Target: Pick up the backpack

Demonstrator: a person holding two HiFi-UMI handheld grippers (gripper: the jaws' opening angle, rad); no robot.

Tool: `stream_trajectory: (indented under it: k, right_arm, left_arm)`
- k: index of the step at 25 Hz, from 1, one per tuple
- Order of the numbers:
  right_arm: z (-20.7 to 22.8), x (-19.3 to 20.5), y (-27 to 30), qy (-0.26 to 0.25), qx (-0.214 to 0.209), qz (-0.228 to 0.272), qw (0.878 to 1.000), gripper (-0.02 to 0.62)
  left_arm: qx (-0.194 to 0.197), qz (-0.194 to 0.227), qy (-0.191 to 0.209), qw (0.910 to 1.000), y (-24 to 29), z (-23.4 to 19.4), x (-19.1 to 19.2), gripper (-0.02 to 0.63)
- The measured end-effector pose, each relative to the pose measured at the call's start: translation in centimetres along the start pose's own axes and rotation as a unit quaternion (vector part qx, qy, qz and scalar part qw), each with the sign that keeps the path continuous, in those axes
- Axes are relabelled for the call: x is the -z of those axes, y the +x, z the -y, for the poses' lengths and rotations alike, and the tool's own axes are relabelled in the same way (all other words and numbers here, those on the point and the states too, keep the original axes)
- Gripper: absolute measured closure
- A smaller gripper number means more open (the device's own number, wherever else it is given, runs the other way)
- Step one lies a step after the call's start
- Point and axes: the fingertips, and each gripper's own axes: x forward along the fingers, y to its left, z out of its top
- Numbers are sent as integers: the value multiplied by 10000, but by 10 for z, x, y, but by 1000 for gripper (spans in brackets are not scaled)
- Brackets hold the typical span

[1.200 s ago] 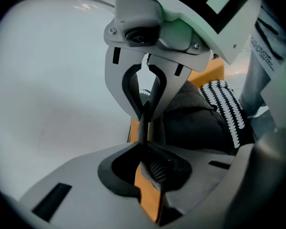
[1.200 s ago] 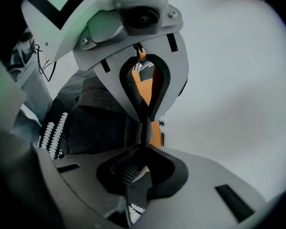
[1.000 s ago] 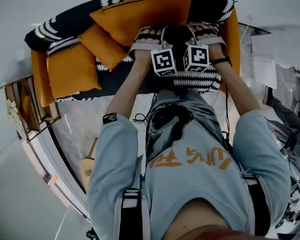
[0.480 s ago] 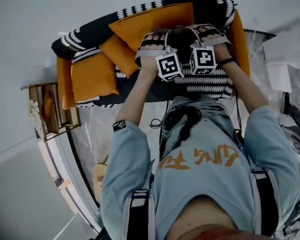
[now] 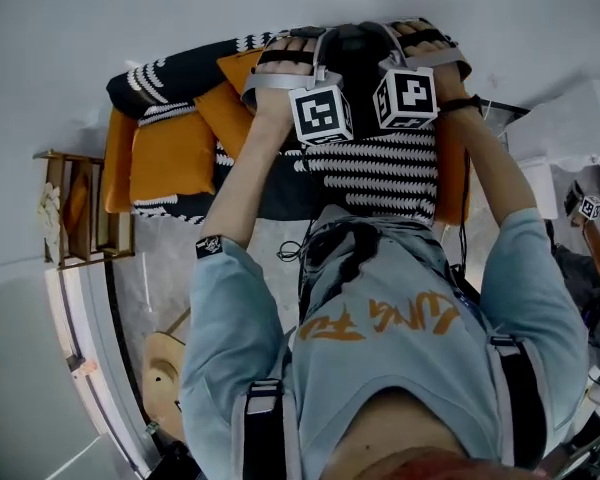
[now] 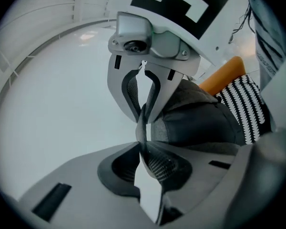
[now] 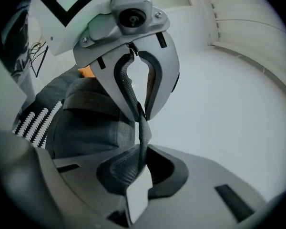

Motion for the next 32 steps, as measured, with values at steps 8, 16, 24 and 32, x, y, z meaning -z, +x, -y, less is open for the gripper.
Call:
stream_trajectory:
  k: [8, 16, 24, 32]
  right_arm:
    - [61, 8, -20, -255, 479, 46, 9985, 546]
    - [99, 9, -25, -391, 819, -18, 9959, 545]
    - [112, 5, -18, -427, 957, 65, 9945, 545]
    - [104, -7, -8, -535, 906, 207, 9942, 545]
  left_arm:
    - [-374, -70, 114, 9992, -6, -56, -20, 551]
    - [-709, -36, 291, 9971, -6, -96, -22, 551]
    - [-816, -143, 342, 9960, -4, -111, -15, 551]
    - [-770, -276, 318, 9961, -5, -105, -1, 551]
